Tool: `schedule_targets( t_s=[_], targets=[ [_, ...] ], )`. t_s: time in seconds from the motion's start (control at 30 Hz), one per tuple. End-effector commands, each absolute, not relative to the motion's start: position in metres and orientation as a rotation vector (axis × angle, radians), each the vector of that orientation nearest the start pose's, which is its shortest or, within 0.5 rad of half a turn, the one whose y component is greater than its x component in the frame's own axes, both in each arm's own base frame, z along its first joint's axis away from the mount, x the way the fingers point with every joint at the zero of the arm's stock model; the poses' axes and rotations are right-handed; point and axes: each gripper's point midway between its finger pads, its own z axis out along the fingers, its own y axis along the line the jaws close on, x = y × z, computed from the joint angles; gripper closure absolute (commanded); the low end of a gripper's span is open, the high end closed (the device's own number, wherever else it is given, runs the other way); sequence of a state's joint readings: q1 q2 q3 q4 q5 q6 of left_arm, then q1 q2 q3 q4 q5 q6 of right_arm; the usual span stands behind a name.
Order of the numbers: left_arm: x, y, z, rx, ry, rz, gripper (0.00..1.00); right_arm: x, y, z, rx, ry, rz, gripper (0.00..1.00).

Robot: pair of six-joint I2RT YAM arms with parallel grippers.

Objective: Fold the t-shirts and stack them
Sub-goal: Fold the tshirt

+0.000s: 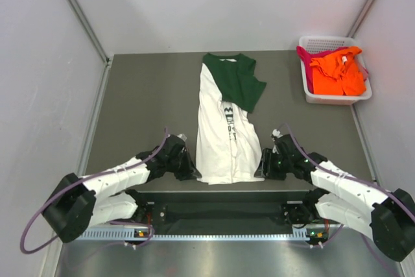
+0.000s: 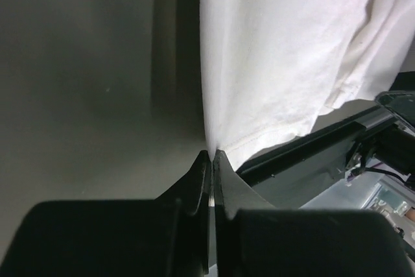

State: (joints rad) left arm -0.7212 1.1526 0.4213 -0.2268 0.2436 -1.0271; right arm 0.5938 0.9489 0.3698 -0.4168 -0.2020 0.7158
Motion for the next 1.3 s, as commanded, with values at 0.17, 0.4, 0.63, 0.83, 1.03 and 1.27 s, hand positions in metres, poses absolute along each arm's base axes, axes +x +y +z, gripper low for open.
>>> schedule_targets(
  t_s=[0.17, 0.4, 0.63, 0.83, 1.03, 1.27],
  targets=[
    [0.118, -0.214, 0.028, -0.362, 2.816, -0.915, 1.00, 0.123, 0.167, 0.009, 0.092, 2.760, 0.718, 0.60],
    [0.117, -0.213, 0.027, -0.380, 2.805, -0.925, 1.00, 0.122, 0.168, 0.009, 0.089, 2.753, 0.716, 0.82],
    [0.113, -0.215, 0.030, -0.375, 2.814, -0.951, 1.00, 0.118, 0.165, 0.016, 0.082, 2.770, 0.694, 0.96],
    [0.111, -0.218, 0.045, -0.369, 2.798, -1.007, 1.00, 0.112, 0.169, 0.040, 0.044, 2.761, 0.719, 1.00],
    [0.109, -0.218, 0.060, -0.345, 2.790, -1.030, 1.00, 0.110, 0.168, 0.060, 0.030, 2.726, 0.741, 1.00],
    [0.102, -0.218, 0.051, -0.363, 2.811, -1.056, 1.00, 0.102, 0.164, 0.052, 0.026, 2.753, 0.731, 1.00]
  ],
)
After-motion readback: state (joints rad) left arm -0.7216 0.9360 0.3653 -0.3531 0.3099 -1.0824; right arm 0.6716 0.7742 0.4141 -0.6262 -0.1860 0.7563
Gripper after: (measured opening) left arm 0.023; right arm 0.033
